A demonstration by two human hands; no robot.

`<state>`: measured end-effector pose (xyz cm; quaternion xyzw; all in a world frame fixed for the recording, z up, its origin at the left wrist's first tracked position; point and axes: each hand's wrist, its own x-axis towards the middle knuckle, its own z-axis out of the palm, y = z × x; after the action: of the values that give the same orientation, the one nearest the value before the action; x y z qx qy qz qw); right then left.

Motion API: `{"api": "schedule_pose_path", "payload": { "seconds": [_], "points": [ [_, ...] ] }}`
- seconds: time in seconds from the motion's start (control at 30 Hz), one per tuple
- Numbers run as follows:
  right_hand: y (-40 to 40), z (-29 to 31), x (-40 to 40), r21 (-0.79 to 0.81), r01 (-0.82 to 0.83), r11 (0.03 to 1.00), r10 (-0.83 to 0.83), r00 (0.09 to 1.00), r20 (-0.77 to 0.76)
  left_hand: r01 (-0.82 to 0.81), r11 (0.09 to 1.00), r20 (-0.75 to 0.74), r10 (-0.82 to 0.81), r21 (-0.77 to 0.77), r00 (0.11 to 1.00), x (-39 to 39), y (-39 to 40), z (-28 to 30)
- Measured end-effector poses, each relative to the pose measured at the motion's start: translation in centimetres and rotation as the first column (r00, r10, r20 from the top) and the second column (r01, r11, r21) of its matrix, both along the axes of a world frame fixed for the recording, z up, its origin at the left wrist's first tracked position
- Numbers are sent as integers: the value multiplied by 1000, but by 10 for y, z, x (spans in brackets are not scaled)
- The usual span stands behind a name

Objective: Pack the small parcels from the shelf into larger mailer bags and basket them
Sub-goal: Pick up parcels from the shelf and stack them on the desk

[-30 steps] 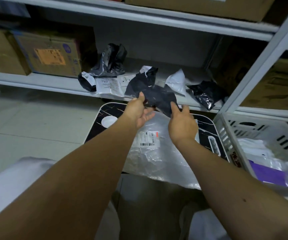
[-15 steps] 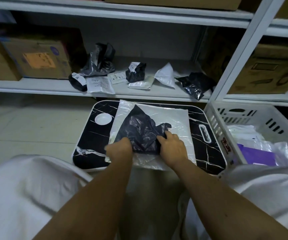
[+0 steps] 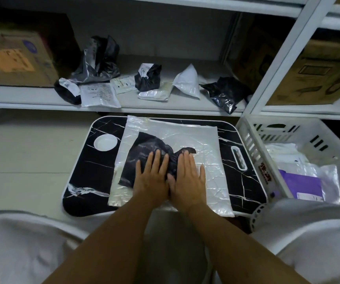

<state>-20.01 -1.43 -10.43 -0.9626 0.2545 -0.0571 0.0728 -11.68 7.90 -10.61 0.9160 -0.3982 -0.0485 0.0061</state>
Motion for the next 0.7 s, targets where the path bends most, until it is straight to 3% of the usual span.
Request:
{"api": "schedule_pose_path", "payload": {
  "seconds": [0.23,0.4,0.47,0.53,0.57,0.63,0.7],
  "points": [
    [-21,-16,24,82,-24,996,38,984,-176,-312,950,-157,312,23,937,10,-5,-13],
    [-29,-9,33,172,-5,985,48,969,-243,-399,912,-201,410,94,890,15,-12,-9],
    [-26,-7,34,182,52,982,-8,973,-232,-426,900,-165,436,95,885,15,-14,-4],
    [-23,-5,37,126,111,986,-100,990,-96,-455,890,-78,455,21,887,15,-14,4],
    [-21,-1,38,64,134,989,-137,990,36,-428,902,-11,428,-55,904,15,-15,6],
    [-18,1,41,-44,114,993,-96,950,297,-204,943,117,242,-264,963,16,-17,6],
    [-17,-2,42,-88,10,996,23,934,357,112,930,159,-59,-350,986,19,-23,0]
  ]
}}
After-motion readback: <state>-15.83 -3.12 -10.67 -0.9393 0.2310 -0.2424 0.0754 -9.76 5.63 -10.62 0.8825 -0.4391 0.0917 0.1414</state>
